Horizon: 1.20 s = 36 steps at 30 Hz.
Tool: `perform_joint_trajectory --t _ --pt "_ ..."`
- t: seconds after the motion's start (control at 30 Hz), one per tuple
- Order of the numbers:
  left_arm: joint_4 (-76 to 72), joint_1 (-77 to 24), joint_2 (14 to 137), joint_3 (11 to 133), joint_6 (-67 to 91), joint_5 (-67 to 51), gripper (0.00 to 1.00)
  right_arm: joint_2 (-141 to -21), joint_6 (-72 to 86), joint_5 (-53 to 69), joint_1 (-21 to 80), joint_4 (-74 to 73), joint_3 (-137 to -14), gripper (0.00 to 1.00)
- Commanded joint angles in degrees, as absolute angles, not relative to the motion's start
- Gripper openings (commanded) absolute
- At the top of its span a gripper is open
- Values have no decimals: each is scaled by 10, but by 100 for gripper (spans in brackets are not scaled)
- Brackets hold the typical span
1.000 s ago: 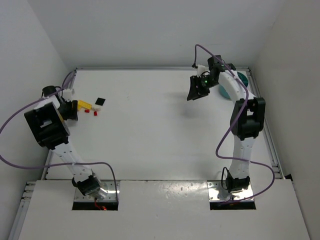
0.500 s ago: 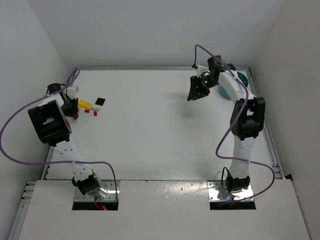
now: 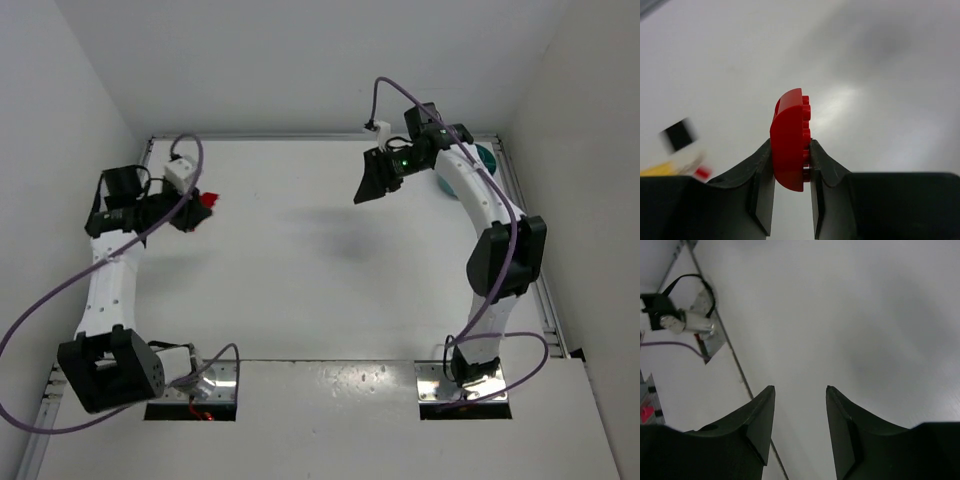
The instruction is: Sort the legos into containers by color
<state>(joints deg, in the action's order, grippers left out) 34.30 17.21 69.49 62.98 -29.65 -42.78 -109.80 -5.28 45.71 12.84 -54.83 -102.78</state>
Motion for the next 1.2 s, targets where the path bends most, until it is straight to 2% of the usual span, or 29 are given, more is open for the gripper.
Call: perform_joint_trajectory --t 0.0,0.17,0.37,0.53,0.63,1.07,1.17 --pt "400 99 689 591 -289 -624 16 -1046 -138 564 154 -582 -1035 46" --pt "394 -8 723 604 -230 -703 17 -1034 -184 654 185 -606 -1035 47" --pt "388 -66 779 640 -192 -770 19 -1053 -190 695 233 -606 -1048 50" --pt "388 -74 795 660 -171 -806 19 -1083 -160 708 271 -597 -1070 60" --pt "388 -79 801 660 -165 -813 20 -1105 -128 708 284 -567 -1076 63" --pt "388 -84 795 650 -165 -813 22 -1170 -75 709 327 -545 -1140 63" --pt "388 -90 795 650 -165 -813 22 -1175 -69 709 345 -540 -1151 58"
